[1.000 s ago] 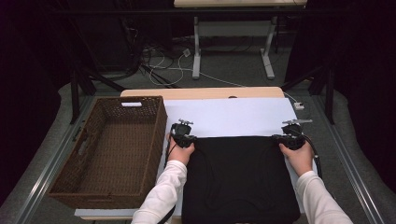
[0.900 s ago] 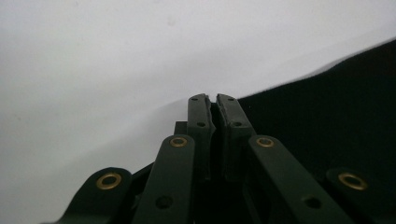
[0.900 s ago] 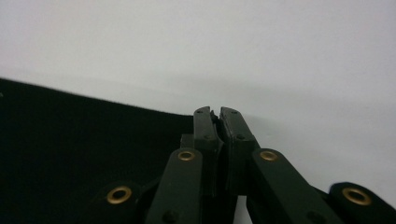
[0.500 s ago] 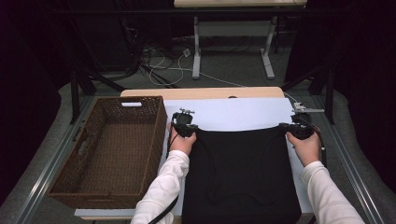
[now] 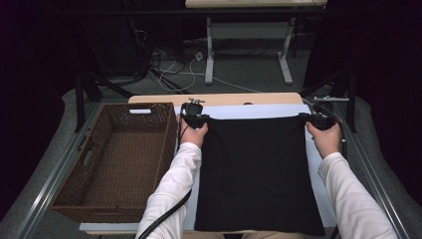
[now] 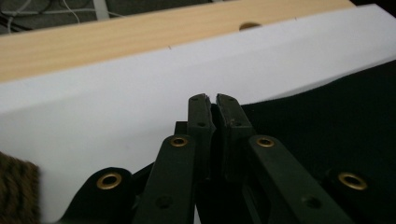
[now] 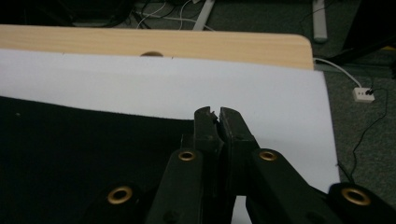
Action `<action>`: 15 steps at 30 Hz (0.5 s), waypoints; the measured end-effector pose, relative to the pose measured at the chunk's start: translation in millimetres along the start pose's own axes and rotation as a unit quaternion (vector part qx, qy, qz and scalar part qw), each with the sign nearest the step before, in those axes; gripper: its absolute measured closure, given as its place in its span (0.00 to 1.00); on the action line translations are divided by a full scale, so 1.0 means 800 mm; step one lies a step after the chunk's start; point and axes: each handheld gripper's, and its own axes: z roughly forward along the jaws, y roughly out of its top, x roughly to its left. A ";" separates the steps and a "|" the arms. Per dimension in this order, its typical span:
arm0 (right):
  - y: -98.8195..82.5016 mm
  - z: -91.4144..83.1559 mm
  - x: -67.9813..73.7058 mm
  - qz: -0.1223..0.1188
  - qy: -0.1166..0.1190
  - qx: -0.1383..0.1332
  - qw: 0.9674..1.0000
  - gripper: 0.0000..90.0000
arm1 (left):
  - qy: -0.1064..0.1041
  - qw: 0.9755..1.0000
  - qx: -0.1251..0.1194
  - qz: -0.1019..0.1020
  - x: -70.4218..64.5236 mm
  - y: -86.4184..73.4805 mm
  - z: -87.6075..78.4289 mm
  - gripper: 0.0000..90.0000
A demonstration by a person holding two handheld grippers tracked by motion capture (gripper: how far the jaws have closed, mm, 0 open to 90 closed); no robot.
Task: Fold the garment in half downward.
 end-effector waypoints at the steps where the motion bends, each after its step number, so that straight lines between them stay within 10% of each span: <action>1: 0.004 0.001 0.000 0.000 -0.004 -0.002 1.000 0.96 | -0.001 1.000 -0.003 -0.003 0.002 0.005 -0.001 0.94; 15: 0.019 0.017 0.010 -0.020 -0.031 -0.014 0.999 0.95 | 0.013 1.000 0.002 -0.002 0.001 0.011 0.018 0.94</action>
